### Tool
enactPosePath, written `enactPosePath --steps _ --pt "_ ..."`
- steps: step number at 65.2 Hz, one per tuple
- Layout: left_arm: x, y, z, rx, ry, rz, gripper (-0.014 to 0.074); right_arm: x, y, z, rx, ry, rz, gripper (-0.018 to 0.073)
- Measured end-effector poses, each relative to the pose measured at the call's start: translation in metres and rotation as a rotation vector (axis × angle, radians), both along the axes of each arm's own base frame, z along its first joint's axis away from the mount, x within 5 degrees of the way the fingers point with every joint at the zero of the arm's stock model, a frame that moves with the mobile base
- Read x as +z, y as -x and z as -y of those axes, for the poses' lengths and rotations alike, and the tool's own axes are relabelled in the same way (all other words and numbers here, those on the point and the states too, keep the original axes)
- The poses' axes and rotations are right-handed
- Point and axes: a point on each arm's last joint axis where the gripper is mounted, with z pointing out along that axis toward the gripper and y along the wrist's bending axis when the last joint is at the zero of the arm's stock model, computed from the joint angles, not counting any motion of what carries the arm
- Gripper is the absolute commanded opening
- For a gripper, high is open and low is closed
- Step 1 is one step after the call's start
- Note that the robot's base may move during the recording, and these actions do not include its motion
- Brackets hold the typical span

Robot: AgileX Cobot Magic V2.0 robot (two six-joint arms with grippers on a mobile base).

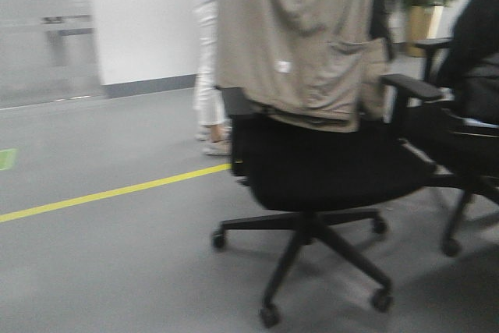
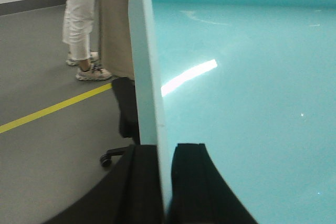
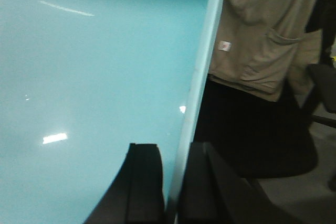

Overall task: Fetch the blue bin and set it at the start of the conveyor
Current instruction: 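Hold the teal bin while driving up to the grey conveyor table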

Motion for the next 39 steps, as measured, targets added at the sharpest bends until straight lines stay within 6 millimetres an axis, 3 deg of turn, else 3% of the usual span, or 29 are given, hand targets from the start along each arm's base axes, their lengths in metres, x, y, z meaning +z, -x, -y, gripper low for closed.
enactPosePath --steps 39 --pt "0.0002 0.0000 0.0000 0.000 0.001 0.002 -0.0111 0.0001 0.0000 0.0000 0.000 0.000 0.001 -0.0153"
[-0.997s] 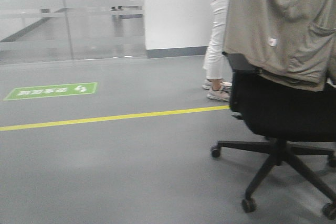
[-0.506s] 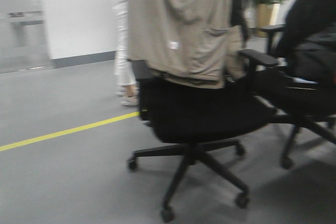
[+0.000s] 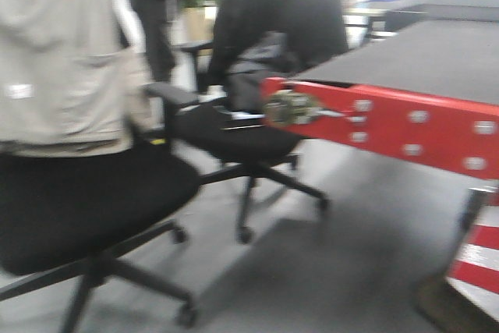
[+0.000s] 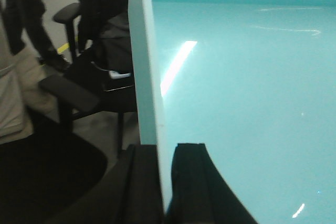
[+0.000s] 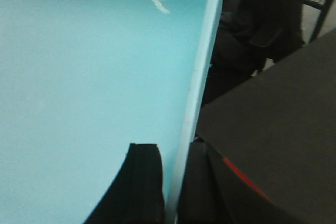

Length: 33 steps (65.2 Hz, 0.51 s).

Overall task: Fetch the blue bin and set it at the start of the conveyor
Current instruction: 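Hold the teal bin while driving up to the grey conveyor table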

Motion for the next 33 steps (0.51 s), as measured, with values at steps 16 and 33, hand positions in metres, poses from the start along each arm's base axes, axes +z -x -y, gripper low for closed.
enactPosePath --steps 16,33 --pt "0.0000 0.0000 -0.0001 0.001 -0.001 0.001 -0.0111 0.0000 0.0000 0.0000 0.000 0.000 0.000 -0.0153" --pt "0.0000 0.0000 -0.0001 0.001 -0.001 0.001 -0.0111 0.0000 0.0000 0.0000 0.000 0.000 0.000 -0.0153"
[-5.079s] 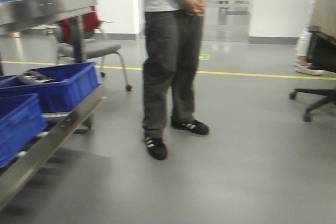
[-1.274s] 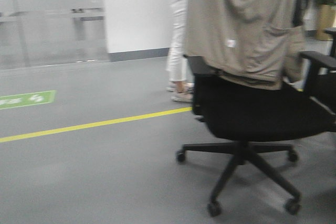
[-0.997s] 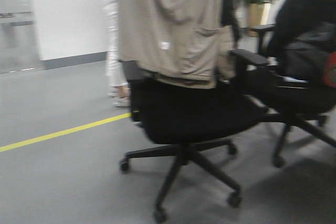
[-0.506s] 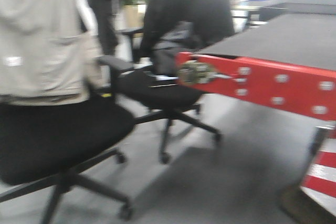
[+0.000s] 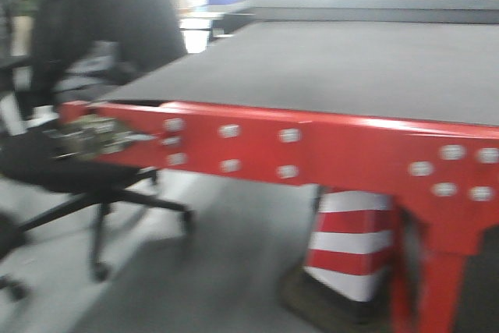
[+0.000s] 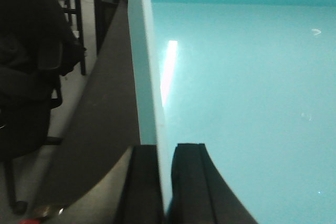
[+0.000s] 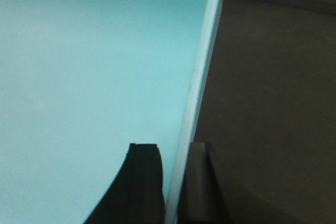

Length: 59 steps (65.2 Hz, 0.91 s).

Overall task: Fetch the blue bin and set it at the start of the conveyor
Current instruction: 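Hold the teal bin while driving up to the grey conveyor table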

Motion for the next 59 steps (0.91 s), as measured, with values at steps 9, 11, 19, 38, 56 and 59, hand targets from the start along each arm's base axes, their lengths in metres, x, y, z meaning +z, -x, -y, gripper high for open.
enactPosePath --steps 9,11,19,38,56,59 --pt "0.0000 0.0000 0.0000 0.000 0.000 0.000 -0.0111 0.0000 0.0000 0.0000 0.000 0.000 0.000 -0.0153" --pt "0.0000 0.0000 0.0000 0.000 0.000 0.000 -0.0111 0.0000 0.0000 0.0000 0.000 0.000 0.000 -0.0153" --pt "0.0000 0.0000 0.0000 0.000 -0.001 0.000 -0.0111 0.0000 0.0000 0.0000 0.000 0.000 0.000 -0.0153" --pt "0.0000 0.0000 0.0000 0.000 -0.001 0.000 -0.0111 0.0000 0.0000 0.0000 0.000 0.000 0.000 -0.0153" --pt "0.0000 0.0000 0.0000 0.000 -0.001 0.000 -0.0111 0.0000 0.0000 0.0000 0.000 0.000 0.000 -0.0153" --pt "0.0000 0.0000 0.0000 0.000 -0.001 0.000 -0.0111 0.0000 0.0000 0.0000 0.000 0.000 0.000 -0.0153"
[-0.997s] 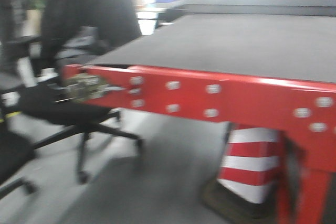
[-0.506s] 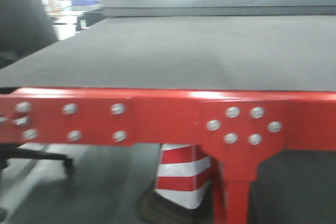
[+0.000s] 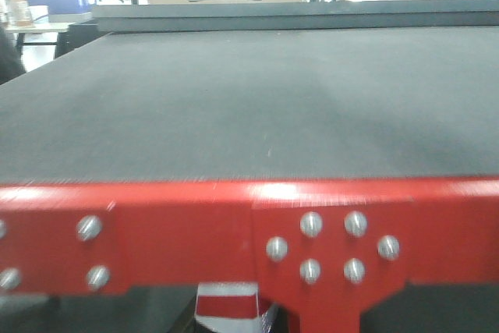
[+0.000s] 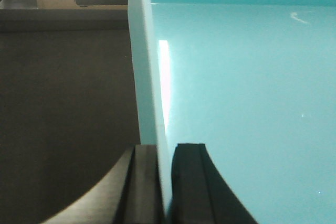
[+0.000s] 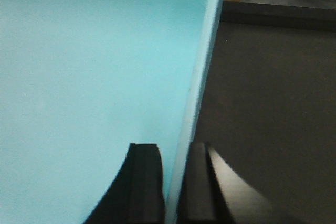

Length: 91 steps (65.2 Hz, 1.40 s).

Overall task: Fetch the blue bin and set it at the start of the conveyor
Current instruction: 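Hold the teal bin while driving up to the grey conveyor table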

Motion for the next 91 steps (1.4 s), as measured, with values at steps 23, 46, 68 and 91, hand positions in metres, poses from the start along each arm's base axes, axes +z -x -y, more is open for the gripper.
enactPosePath --steps 23,46,68,91 --pt "0.0000 0.0000 -0.0001 0.001 -0.002 0.001 -0.0111 0.0000 0.0000 0.0000 0.000 0.000 0.000 -0.0153" --pt "0.0000 0.0000 -0.0001 0.001 -0.002 0.001 -0.0111 0.0001 -0.0001 0.0000 0.000 0.000 0.002 -0.0153" --pt "0.0000 0.0000 -0.0001 0.001 -0.002 0.001 -0.0111 0.0001 -0.0001 0.0000 0.000 0.000 0.002 -0.0153" --pt "0.0000 0.0000 -0.0001 0.001 -0.002 0.001 -0.0111 0.0001 -0.0001 0.0000 0.000 0.000 0.002 -0.0153"
